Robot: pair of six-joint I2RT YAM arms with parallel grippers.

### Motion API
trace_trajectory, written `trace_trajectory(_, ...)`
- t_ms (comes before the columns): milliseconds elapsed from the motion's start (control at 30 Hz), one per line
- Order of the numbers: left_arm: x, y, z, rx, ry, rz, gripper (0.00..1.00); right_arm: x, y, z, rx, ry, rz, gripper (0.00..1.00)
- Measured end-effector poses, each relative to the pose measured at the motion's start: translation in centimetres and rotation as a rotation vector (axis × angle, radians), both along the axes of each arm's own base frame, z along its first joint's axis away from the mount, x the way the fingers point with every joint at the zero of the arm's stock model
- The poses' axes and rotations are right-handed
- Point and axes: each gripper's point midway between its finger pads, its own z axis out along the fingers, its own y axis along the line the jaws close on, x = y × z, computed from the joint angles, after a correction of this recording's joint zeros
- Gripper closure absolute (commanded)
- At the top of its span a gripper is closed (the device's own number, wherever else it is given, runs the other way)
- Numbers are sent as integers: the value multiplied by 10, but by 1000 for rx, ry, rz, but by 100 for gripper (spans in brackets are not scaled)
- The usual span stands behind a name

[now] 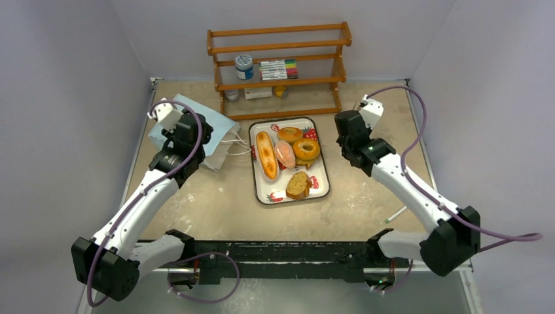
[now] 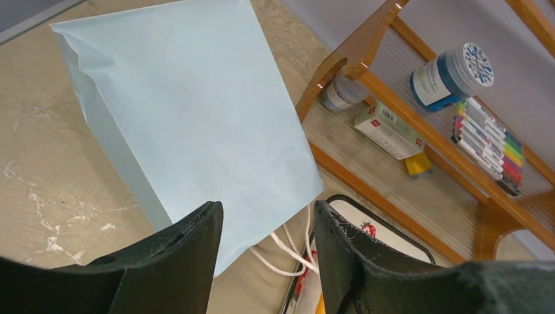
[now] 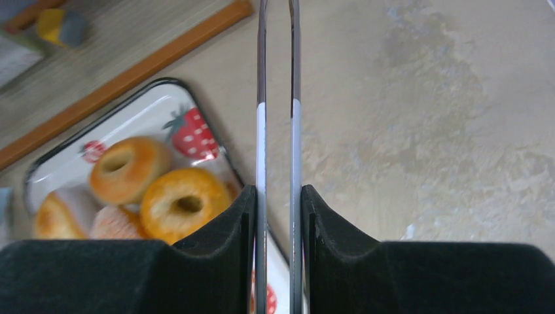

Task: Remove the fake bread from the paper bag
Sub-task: Place the clamp at the center of the board.

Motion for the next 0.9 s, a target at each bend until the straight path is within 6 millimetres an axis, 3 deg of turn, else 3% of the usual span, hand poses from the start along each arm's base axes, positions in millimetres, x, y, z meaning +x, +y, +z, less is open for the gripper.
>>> trace_trajectory(100, -4, 2, -6, 10, 10, -1, 47, 19, -26, -34, -44, 53, -31, 85)
trace_trajectory(267, -10, 7, -13, 33, 17, 3, 47, 29, -59, -95, -98, 160, -74, 84)
trace_trajectory(400, -17, 12, -23, 45, 28, 12, 47, 42, -56, -137, -126, 223, -56, 82)
trace_trajectory(467, -20, 13, -28, 50, 37, 15, 47, 48, -53, -153, -130, 241, -46, 75)
trace_trajectory(700, -24, 17, -34, 58, 44, 24, 47, 53, -44, -193, -123, 320, -21, 49)
trace_trajectory(900, -26, 19, -30, 58, 34, 32, 45, 51, -39, -190, -95, 331, -4, 43)
